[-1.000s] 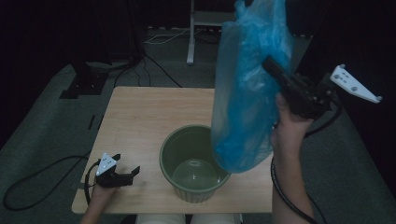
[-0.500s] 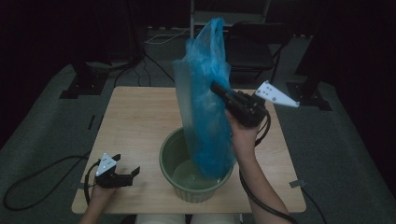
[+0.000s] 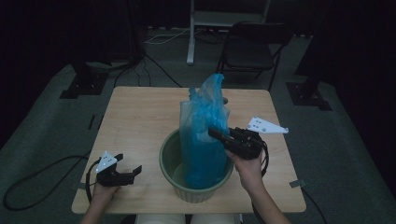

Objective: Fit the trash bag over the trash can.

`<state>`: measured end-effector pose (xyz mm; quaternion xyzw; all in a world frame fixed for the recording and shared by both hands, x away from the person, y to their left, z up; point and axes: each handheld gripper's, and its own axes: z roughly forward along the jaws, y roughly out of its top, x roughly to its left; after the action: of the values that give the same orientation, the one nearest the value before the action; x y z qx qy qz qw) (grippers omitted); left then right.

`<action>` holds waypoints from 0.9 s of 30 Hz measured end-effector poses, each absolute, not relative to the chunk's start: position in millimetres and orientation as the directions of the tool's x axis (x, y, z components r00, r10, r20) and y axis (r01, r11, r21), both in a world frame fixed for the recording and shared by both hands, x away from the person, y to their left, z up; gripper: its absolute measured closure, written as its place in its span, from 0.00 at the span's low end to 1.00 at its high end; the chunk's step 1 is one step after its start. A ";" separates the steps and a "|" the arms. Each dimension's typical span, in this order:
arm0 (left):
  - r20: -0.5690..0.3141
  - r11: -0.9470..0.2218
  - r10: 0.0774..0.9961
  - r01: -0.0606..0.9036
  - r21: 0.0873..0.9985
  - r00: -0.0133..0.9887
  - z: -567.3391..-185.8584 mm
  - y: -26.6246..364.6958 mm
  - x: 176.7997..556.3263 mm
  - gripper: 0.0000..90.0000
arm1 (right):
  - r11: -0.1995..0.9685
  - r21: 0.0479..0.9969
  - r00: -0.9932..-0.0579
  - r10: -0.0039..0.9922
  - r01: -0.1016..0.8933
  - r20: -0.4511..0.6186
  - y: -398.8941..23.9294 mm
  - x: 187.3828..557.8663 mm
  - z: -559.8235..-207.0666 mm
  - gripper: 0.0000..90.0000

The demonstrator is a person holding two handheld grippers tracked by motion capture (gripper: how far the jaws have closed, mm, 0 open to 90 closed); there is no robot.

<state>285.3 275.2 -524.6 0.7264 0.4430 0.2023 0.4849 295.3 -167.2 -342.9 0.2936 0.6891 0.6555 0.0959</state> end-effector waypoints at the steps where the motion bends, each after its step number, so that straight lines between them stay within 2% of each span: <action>1: -0.136 -0.137 0.840 0.447 0.884 0.526 -524.6 275.2 285.3 0.00 | -0.032 0.960 -0.809 0.530 0.279 0.253 -167.2 295.3 -342.9 0.76; 3: -0.151 -0.120 0.844 0.456 0.882 0.514 -517.6 273.7 284.9 0.00 | 0.020 0.951 -0.796 0.554 0.307 0.245 -168.9 292.7 -350.9 0.68; 8: -0.131 -0.184 0.831 0.490 0.852 0.541 -491.1 264.6 283.2 0.00 | 0.063 0.929 -0.783 0.562 0.364 0.268 -173.6 297.3 -359.8 0.71; 10: -0.116 -0.218 0.823 0.497 0.840 0.556 -478.8 259.2 283.7 0.00 | 0.071 0.921 -0.780 0.559 0.384 0.282 -173.8 299.4 -362.3 0.74; 13: -0.092 -0.259 0.808 0.491 0.832 0.582 -452.8 245.3 285.3 0.00 | 0.103 0.916 -0.795 0.541 0.387 0.275 -166.4 300.0 -364.5 0.87; 14: -0.092 -0.259 0.808 0.491 0.832 0.582 -452.8 245.3 285.3 0.00 | 0.103 0.916 -0.795 0.541 0.387 0.275 -166.4 300.0 -364.5 0.87; 15: -0.086 -0.267 0.801 0.481 0.835 0.593 -445.8 242.4 285.8 0.00 | 0.134 0.916 -0.807 0.533 0.378 0.256 -161.0 299.3 -365.3 0.92; 20: -0.079 -0.267 0.783 0.448 0.853 0.616 -412.2 231.1 292.2 0.00 | 0.196 0.907 -0.826 0.515 0.372 0.228 -149.5 296.2 -369.5 0.95; 27: -0.063 -0.271 0.745 0.387 0.881 0.664 -370.9 204.1 299.9 0.00 | 0.198 0.911 -0.833 0.507 0.362 0.220 -147.3 292.2 -369.5 0.96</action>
<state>299.9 204.1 -370.9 0.7751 0.3652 0.1859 0.4810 292.2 -147.3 -369.5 0.2817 0.7714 0.5670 0.0642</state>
